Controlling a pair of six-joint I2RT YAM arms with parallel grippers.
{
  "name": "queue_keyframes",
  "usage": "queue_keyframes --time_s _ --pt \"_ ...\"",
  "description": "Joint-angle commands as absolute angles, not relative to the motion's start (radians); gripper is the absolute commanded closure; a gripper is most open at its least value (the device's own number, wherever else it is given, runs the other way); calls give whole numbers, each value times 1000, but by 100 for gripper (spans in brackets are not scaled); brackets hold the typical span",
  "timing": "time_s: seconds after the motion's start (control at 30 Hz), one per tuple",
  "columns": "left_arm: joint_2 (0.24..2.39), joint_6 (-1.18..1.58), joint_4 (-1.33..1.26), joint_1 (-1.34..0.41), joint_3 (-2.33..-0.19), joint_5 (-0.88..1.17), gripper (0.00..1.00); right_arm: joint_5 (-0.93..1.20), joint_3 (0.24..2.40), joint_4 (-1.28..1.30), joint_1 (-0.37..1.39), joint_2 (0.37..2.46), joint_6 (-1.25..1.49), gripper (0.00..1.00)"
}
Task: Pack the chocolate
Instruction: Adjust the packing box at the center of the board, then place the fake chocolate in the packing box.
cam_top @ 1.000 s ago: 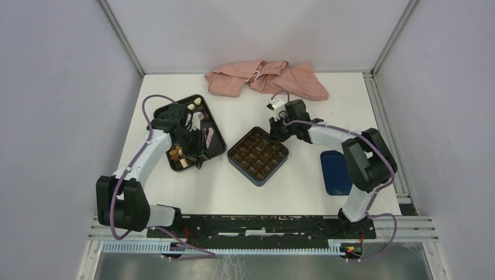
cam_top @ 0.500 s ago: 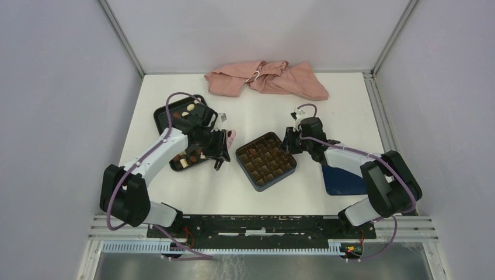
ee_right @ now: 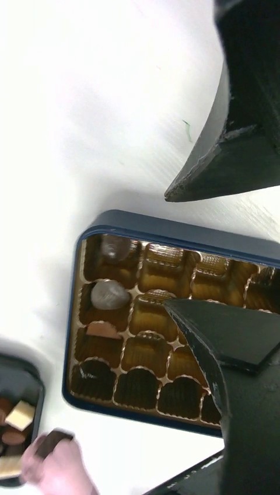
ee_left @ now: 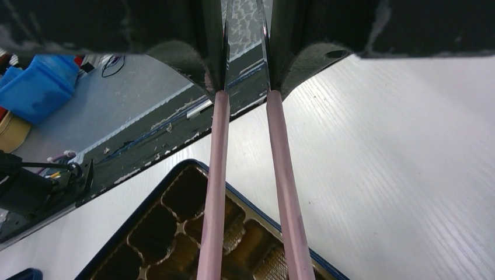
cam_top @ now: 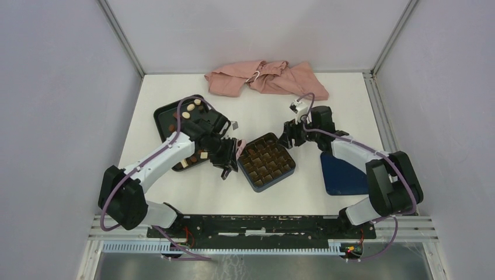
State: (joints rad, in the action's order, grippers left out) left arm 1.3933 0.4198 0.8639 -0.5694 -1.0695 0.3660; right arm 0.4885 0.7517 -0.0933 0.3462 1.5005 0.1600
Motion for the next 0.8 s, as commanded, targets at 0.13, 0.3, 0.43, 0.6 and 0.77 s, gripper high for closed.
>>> queue_keyframes --time_s 0.13,0.3,0.43,0.6,0.77 --pt "1368 509 958 -648 -1089 324 96 837 897 102 249 1499 -240 33" --pt "1405 513 970 -669 -1096 284 92 891 929 163 242 1523 -301 34" --pt "1448 496 976 -675 -1115 255 85 913 930 168 242 1534 -304 34" --pt "1490 480 983 -677 -1132 221 80 911 936 179 240 1534 -317 34" --pt "1508 473 982 -679 -1155 211 72 919 936 182 241 1544 -322 34"
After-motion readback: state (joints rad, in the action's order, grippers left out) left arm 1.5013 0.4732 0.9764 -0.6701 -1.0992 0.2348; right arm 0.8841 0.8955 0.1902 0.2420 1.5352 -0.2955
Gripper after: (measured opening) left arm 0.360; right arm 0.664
